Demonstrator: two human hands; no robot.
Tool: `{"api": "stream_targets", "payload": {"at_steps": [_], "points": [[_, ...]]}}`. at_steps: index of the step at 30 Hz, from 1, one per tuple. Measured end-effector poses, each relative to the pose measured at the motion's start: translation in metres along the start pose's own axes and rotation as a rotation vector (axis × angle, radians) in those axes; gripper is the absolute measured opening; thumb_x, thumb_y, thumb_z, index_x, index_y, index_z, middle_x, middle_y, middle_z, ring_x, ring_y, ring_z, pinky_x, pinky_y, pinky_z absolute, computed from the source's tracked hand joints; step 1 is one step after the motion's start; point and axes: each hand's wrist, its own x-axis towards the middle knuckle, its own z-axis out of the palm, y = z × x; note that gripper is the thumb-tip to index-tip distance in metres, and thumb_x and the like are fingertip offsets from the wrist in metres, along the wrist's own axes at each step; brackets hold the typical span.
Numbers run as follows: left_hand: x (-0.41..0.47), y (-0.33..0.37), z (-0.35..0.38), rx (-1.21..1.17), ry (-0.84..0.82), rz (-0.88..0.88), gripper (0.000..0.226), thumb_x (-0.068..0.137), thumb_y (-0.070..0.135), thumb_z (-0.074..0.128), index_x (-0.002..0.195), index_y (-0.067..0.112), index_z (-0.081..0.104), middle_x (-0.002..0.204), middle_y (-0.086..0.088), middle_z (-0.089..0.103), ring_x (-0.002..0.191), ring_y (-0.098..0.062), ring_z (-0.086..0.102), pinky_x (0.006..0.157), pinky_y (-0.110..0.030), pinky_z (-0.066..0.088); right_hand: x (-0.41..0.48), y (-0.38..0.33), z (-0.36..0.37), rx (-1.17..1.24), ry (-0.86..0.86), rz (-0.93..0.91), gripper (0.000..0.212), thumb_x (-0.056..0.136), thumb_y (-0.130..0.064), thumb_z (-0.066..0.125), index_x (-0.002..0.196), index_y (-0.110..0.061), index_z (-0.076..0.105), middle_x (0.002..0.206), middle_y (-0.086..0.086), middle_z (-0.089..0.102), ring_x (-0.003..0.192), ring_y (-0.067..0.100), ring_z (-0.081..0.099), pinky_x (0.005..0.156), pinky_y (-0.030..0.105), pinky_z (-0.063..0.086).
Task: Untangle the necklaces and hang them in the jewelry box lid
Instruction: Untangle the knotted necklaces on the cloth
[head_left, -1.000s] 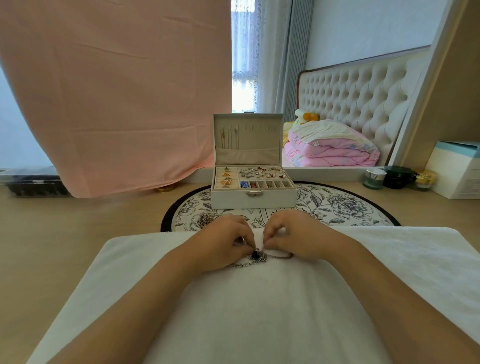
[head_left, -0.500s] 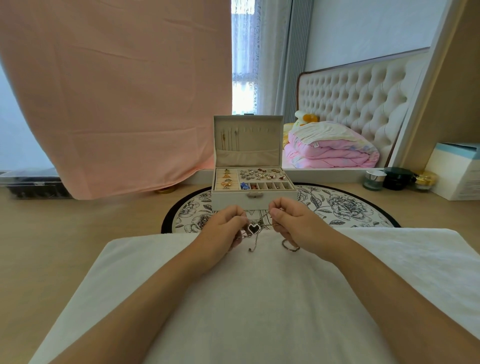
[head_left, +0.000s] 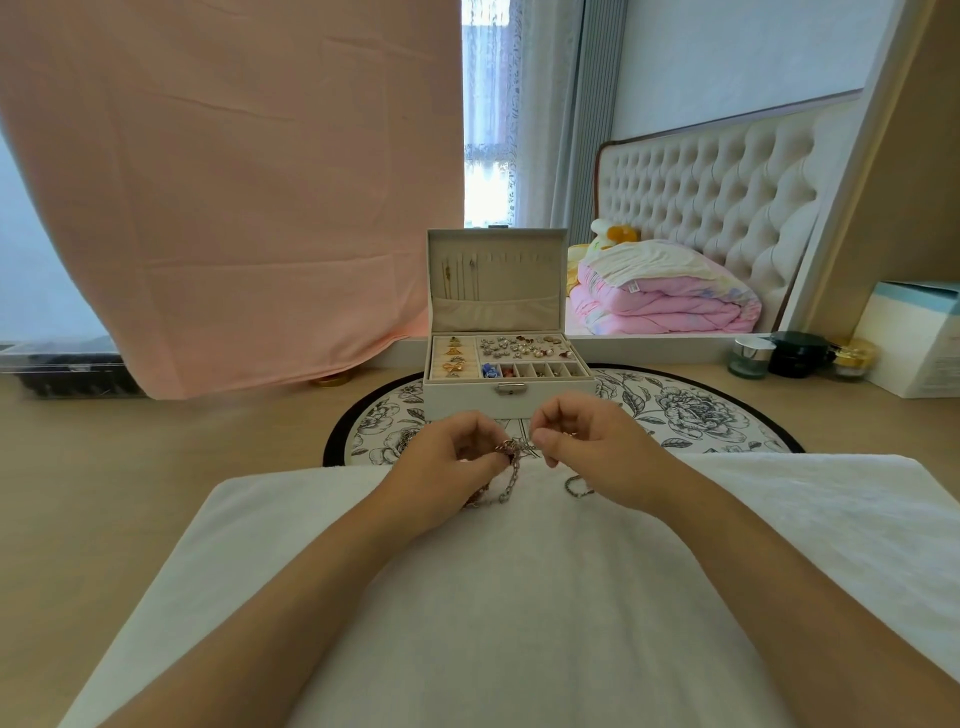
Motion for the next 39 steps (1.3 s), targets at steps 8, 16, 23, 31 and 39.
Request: {"api": "stream_targets", "payload": {"at_steps": [8,16,23,31,39], "points": [[-0.002,0.000,0.001,0.028,0.094,0.125,0.010,0.086,0.019,0.078,0.088,0.024,0.071,0.077,0.000,0.072,0.070,-0.023,0.066,0.062,-0.033,0.054,-0.001,0.001,-0.002,0.013,-0.012,0.065,0.012,0.082,-0.039,0.079,0.083,-0.027,0.076,0.072,0.021,0.066,0.061,0.019,0.055,0.057,0.031,0.043],[-0.003,0.001,-0.002,0.310,0.048,0.160,0.013,0.087,0.027,0.076,0.089,0.037,0.070,0.077,0.017,0.071,0.072,-0.005,0.068,0.073,-0.037,0.059,0.000,-0.003,0.003,0.049,0.012,0.108,0.011,0.078,-0.020,0.085,0.084,-0.029,0.082,0.077,0.006,0.076,0.068,0.023,0.059,0.066,0.042,0.051],[-0.001,0.003,0.000,0.444,0.075,0.162,0.006,0.085,0.033,0.073,0.089,0.036,0.071,0.082,0.021,0.071,0.080,0.002,0.066,0.077,-0.037,0.058,0.000,-0.001,0.004,-0.065,0.041,0.063,0.013,0.080,-0.012,0.077,0.080,-0.025,0.076,0.070,0.001,0.073,0.063,0.024,0.073,0.056,0.033,0.056],[-0.001,0.006,-0.002,0.247,-0.121,0.040,0.008,0.093,0.028,0.067,0.087,0.030,0.062,0.071,0.012,0.063,0.063,-0.009,0.054,0.064,-0.038,0.049,0.000,-0.001,0.007,-0.101,-0.013,0.041,0.009,0.086,-0.013,0.064,0.080,-0.019,0.067,0.059,-0.011,0.063,0.055,0.011,0.067,0.054,0.022,0.049],[-0.005,0.015,-0.008,0.348,0.078,0.091,0.015,0.092,0.026,0.044,0.086,0.033,0.056,0.074,0.003,0.065,0.061,-0.014,0.055,0.062,-0.044,0.052,0.003,0.003,0.012,0.042,-0.180,0.113,0.016,0.096,-0.006,0.054,0.087,-0.016,0.063,0.068,0.003,0.054,0.058,0.019,0.050,0.055,0.033,0.051]]}}
